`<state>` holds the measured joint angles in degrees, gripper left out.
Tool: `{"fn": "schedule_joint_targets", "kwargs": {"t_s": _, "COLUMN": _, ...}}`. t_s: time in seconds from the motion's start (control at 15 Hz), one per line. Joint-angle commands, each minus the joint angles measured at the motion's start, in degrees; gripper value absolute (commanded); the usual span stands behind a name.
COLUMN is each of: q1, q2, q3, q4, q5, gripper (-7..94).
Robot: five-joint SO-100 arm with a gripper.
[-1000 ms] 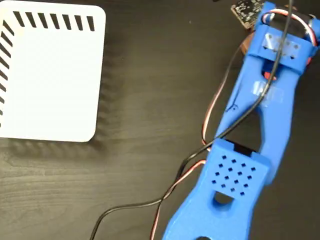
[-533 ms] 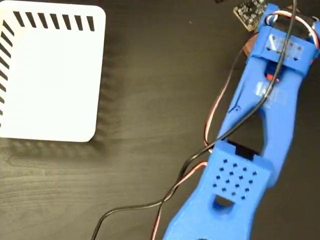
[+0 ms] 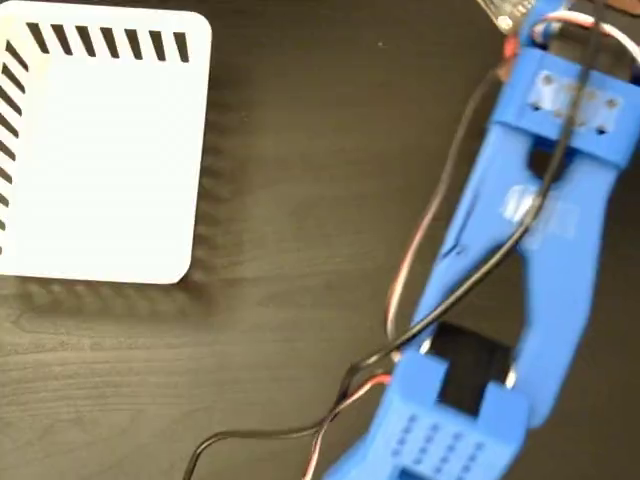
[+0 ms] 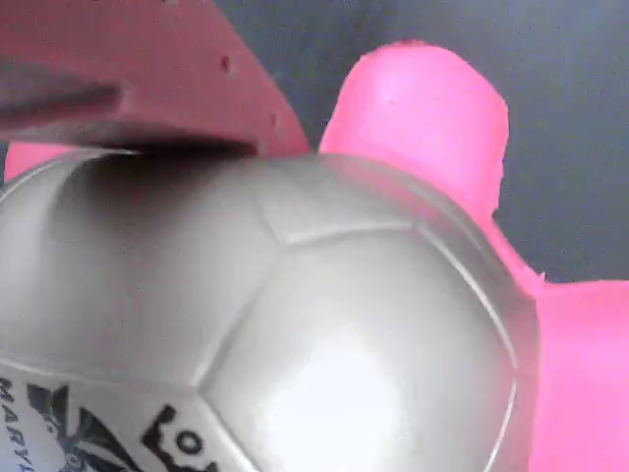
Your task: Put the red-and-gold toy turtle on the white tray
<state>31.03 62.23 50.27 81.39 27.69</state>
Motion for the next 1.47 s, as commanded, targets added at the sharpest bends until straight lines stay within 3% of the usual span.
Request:
{"fn": "schedule_joint_targets", "kwargs": {"t_s": 0.0, "q1": -1.67, "q2": 9.93, "q3": 2.81, "q4": -0.44, "q5": -0.53, "gripper": 0}}
{"fn": "schedule_joint_targets", "kwargs": {"t_s": 0.2, "q1": -13.89, "q2": 22.15, "q3": 11.60, "q4": 3.43, "q5": -5.54, "gripper": 0}}
{"fn": "schedule_joint_targets", "kwargs": {"t_s": 0.4, "q1": -34.28, "q2": 29.53, "q3": 13.45, "q4": 15.64, "q5": -8.88, "gripper": 0}}
{"fn": "schedule_joint_targets", "kwargs": {"t_s": 0.67, "q1": -51.94, "q2": 29.53, "q3": 13.71, "q4": 20.21, "q5": -6.86, "gripper": 0}}
{"fn": "schedule_joint_targets", "kwargs": {"t_s": 1.4, "q1": -52.91, "q2": 9.14, "q3": 8.96, "q4": 11.60, "q5": -1.14, "gripper": 0}}
